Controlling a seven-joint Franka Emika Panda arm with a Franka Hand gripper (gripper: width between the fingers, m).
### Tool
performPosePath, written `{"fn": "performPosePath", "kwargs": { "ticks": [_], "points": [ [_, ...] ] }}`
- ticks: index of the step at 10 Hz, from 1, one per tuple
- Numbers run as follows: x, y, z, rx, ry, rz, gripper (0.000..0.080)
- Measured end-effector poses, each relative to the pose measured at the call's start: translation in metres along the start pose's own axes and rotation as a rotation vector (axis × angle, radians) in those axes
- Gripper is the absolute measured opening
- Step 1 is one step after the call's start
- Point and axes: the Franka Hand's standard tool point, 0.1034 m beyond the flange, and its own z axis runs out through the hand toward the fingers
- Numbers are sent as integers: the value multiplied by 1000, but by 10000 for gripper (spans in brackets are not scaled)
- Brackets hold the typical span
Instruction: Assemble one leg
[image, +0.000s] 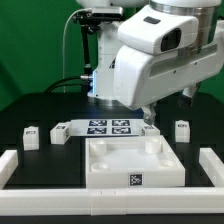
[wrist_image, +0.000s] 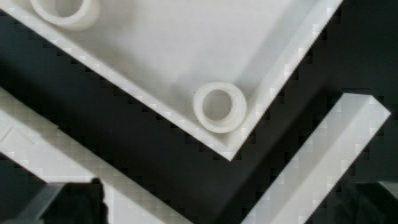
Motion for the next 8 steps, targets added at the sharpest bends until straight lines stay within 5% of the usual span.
{"fn": "performPosePath", "kwargs": {
  "ticks": [8],
  "points": [
    [0,-1,1,16,-23,16,650]
  ]
}}
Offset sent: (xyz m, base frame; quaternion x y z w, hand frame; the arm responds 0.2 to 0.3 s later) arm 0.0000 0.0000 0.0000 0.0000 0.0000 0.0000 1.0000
